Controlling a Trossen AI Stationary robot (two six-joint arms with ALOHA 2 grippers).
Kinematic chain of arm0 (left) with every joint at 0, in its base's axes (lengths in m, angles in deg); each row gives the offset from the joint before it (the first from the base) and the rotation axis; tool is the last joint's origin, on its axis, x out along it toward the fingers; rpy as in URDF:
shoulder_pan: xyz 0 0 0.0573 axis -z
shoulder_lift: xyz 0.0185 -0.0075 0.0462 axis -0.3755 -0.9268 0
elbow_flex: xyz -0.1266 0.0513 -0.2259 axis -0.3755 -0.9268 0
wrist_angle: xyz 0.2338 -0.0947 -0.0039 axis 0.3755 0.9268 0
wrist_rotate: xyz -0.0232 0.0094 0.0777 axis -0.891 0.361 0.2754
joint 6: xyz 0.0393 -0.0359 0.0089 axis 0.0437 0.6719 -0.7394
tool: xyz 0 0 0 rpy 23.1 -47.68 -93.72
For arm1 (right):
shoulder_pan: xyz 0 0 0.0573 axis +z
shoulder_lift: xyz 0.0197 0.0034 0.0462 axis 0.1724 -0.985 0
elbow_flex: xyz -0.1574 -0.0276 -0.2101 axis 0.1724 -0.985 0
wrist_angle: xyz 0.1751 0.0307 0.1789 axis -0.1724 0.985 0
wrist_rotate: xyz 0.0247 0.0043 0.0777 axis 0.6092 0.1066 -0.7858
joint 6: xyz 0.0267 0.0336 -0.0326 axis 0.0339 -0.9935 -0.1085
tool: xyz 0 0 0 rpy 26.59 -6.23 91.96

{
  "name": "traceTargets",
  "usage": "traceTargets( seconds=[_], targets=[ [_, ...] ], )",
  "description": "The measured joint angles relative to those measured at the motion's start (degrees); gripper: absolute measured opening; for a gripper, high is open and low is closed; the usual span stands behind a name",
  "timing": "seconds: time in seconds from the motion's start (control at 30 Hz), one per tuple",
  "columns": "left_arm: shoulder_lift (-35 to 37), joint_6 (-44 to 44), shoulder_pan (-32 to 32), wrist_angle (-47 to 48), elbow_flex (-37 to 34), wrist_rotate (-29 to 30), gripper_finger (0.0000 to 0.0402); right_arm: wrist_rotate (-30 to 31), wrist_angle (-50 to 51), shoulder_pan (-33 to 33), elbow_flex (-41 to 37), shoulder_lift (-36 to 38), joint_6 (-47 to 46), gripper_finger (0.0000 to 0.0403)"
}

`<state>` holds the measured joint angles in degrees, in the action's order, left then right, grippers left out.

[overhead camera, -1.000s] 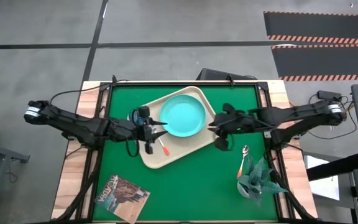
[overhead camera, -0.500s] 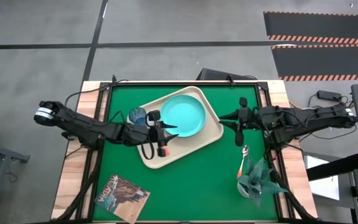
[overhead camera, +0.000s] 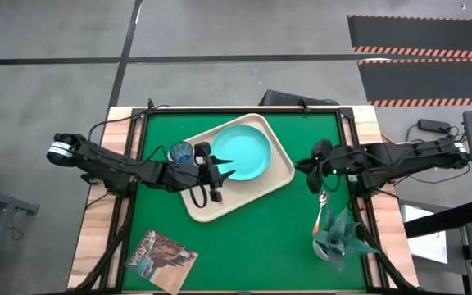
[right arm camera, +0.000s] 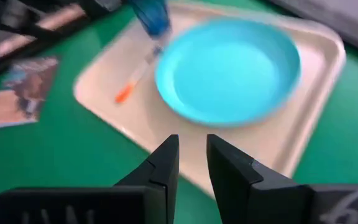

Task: Pick and place plate/cup/fork/spoon on tray
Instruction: Put the orange spoon on the white tray to the left of the orange fork

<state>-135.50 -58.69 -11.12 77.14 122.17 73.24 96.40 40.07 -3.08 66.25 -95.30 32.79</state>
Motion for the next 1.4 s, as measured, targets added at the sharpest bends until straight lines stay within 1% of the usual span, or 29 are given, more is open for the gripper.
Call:
traceTargets(
  seconds=[0.1, 0.2, 0.3, 0.4, 0.57, 0.73, 0.8, 0.9, 1.2, 1.4],
  targets=[
    [0.00, -2.52, -0.08, 0.00, 0.00, 0.66, 0.0132, -0.19, 5.17, 0.00, 0.13, -0.74, -7.21, 0.0073],
    [0.00, -6.75, -0.08, 0.01, 0.28, 4.17, 0.0132, -1.03, 12.21, -0.04, 1.19, -1.64, -15.72, 0.0073],
    [0.27, -10.10, -0.10, -0.20, 0.82, 8.62, 0.0132, -4.98, 18.26, -0.32, 2.84, -3.35, -23.87, 0.0073],
    [0.59, -11.73, -0.12, -0.22, 0.82, 9.97, 0.0132, -8.28, 18.96, -0.27, 4.01, -5.73, -28.69, 0.0073],
    [0.59, -14.65, -0.10, 0.00, 0.76, 10.11, 0.0132, -12.35, 20.41, -0.26, 4.74, -11.18, -30.45, 0.0073],
    [0.64, -16.32, -0.10, -0.03, 0.72, 10.34, 0.0132, -15.44, 29.43, -0.25, 4.60, -15.94, -37.08, 0.0073],
    [0.70, -16.45, -0.13, -0.03, 0.70, 10.34, 0.0132, -15.52, 32.95, -0.24, 4.52, -17.33, -39.93, 0.0074],
    [0.70, -16.53, -0.45, -0.03, 0.70, 10.34, 0.0132, -16.37, 35.89, -0.24, 4.35, -18.49, -41.48, 0.0083],
    [0.72, -16.38, -0.84, 0.18, 0.55, 10.55, 0.0132, -16.53, 35.09, 0.47, 3.65, -19.18, -44.68, 0.0135],
    [0.72, -15.96, -0.84, 0.57, 0.37, 13.59, 0.0132, -16.56, 32.88, 2.66, 3.53, -19.50, -47.01, 0.0167]
  ],
)
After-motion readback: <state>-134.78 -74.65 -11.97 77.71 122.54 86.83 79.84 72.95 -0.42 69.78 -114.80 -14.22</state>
